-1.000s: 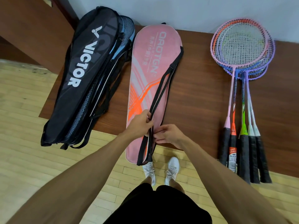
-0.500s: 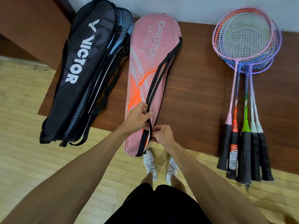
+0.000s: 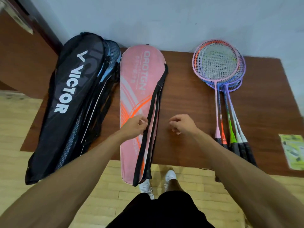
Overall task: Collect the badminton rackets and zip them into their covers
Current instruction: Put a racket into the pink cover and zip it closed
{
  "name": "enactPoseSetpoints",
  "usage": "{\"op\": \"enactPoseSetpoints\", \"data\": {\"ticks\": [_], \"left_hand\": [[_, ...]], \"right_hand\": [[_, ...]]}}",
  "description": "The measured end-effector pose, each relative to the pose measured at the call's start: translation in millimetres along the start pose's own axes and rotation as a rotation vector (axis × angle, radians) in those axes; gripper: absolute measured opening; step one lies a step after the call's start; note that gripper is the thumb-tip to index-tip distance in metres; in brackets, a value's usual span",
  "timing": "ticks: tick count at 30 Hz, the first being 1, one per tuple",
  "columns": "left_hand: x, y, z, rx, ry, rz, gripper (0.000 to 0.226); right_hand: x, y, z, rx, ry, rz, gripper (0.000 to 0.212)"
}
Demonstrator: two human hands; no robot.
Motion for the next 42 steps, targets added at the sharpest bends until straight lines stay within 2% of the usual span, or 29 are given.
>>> {"op": "enactPoseSetpoints", "data": {"ticks": [6, 13, 20, 23, 25, 29, 31, 36, 39, 42], "left_hand": [[-43.0, -56.2, -44.7, 0.052, -0.098, -0.045, 0.015], [-65.8, -142.6, -71.4, 0.007, -0.186, -0.165, 0.017], [-68.9, -241.7, -87.9, -0.076, -0.261, -0.273, 0.037], [-63.5, -266.5, -90.9, -0.068, -0.302, -0.307, 0.031], [-64.0, -273.5, -92.1, -0.068, -0.251, -0.305, 0.023], [-84.5, -273.5, -73.7, -0.162, 0.116, -0.331, 0.013], [-93.7, -271.2, -62.8, -0.166, 0.111, -0.344, 0.008], [-94.5, -271.8, -61.4, -0.064, -0.035, -0.342, 0.015], [-91.9, -271.0, -66.5, 0.028, -0.140, -0.381, 0.028], [-84.1, -267.4, -70.4, 0.128, -0.240, -0.344, 0.044]], "right_hand": [[-44.4, -39.5, 43.0, -0.081, 0.029, -0.052, 0.016], [-86.0, -115.3, 87.0, -0.207, 0.224, -0.098, 0.022], [-95.4, -205.4, 99.9, -0.234, 0.261, -0.090, 0.029], [-93.7, -229.2, 102.9, -0.279, 0.256, -0.118, 0.032], [-90.0, -238.2, 104.5, -0.299, 0.250, -0.125, 0.034], [-79.6, -244.0, 109.5, -0.346, 0.302, -0.121, 0.043], [-74.2, -245.2, 111.9, -0.363, 0.333, -0.115, 0.044], [-62.3, -248.5, 121.9, -0.392, 0.375, -0.102, 0.029], [-56.5, -246.4, 121.2, -0.422, 0.458, -0.099, 0.021], [-54.6, -240.8, 119.4, -0.482, 0.527, -0.114, 0.017]]}}
Point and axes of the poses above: each hand's wrist, its own y-axis away from the middle knuckle, its own x-axis out of the palm, z = x × y, the point moved 8 cm from there along -y, towards the middle knuckle, and after that the axes turned 9 degrees about -y, right-handed, at the moved point
